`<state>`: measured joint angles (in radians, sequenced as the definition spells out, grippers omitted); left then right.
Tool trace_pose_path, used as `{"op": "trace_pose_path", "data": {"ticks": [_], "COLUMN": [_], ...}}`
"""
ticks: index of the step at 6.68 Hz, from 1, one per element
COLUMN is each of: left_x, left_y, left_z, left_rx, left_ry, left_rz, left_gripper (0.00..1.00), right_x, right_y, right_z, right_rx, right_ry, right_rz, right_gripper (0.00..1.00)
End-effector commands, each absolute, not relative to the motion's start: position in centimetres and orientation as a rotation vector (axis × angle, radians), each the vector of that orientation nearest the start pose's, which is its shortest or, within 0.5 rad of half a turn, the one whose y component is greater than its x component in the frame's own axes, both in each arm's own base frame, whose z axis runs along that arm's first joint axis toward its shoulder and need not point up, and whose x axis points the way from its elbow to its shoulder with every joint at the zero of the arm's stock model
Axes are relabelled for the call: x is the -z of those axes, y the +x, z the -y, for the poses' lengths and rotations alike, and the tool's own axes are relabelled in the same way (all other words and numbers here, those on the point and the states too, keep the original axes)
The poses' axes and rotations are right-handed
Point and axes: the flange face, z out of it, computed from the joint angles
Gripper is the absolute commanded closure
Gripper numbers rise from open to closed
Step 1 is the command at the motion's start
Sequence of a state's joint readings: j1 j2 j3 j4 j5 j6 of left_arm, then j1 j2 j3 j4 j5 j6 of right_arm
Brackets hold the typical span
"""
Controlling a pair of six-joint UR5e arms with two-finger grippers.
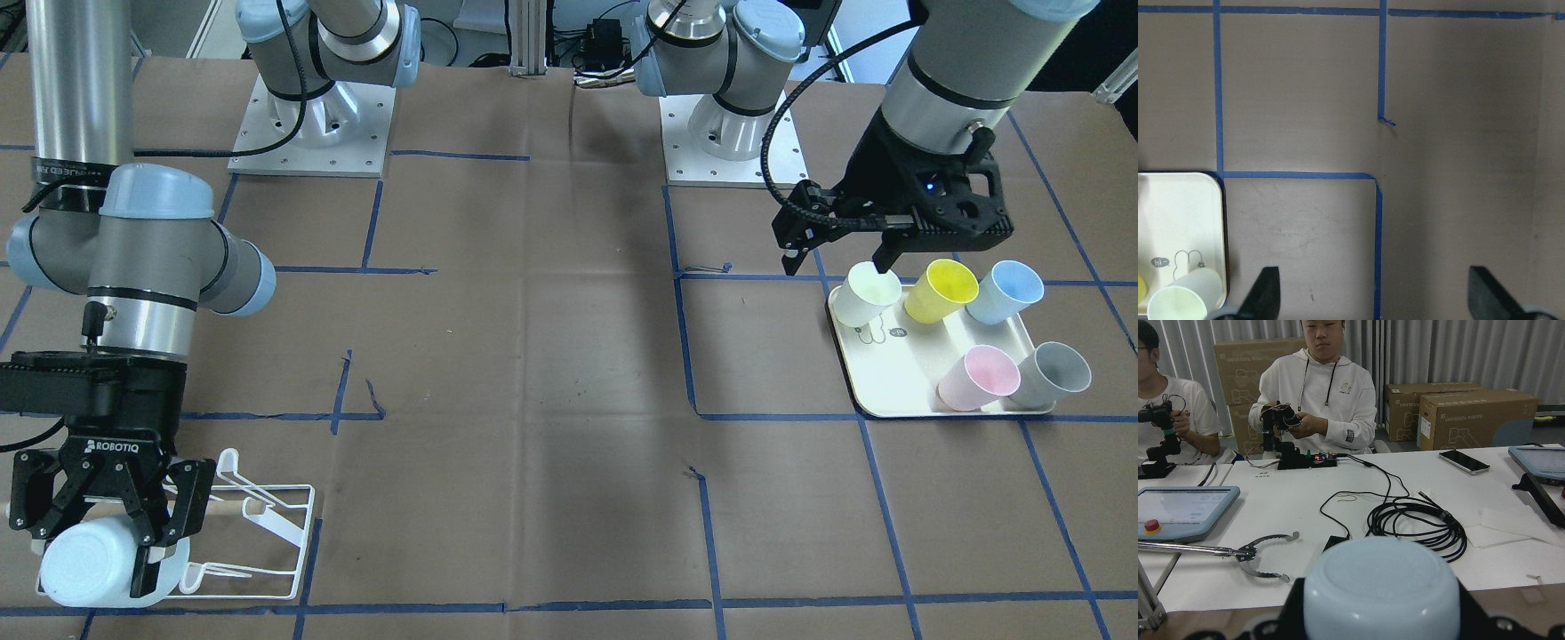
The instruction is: Transfer IKEA cup to right arm and place on rack
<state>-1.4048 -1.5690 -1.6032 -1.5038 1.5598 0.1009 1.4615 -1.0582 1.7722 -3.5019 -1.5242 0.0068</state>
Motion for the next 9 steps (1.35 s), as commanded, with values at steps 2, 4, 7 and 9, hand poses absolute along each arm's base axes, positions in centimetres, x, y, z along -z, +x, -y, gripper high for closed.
{"op": "trace_pose_path", "data": {"ticks": [2, 4, 7, 9], "left_x": [-42.2, -40.2, -31.1, -24.9], "left_y": [6.5, 9.4, 9.1, 8.8], "left_z": [44.4, 42.4, 40.8, 40.1], "left_rx": [-0.121, -0.157, -0.102, -0.109], "left_ry": [-0.076, -0.054, -0.060, -0.050], "left_rz": [-3.112, -3.122, -3.111, -3.112], "left_gripper": [0.01, 0.01, 0.01, 0.01], "right_x": [-31.8, -30.3, -28.1, -26.7], "right_y": [6.5, 6.6, 7.0, 7.1], "right_z": [65.0, 65.5, 65.3, 64.3], "right_rx": [1.822, 1.810, 1.778, 1.733], "right_ry": [0.112, 0.114, 0.117, 0.121], "right_rz": [-2.589, -2.597, -2.610, -2.637], "right_gripper": [0.68, 0.68, 0.67, 0.67]}}
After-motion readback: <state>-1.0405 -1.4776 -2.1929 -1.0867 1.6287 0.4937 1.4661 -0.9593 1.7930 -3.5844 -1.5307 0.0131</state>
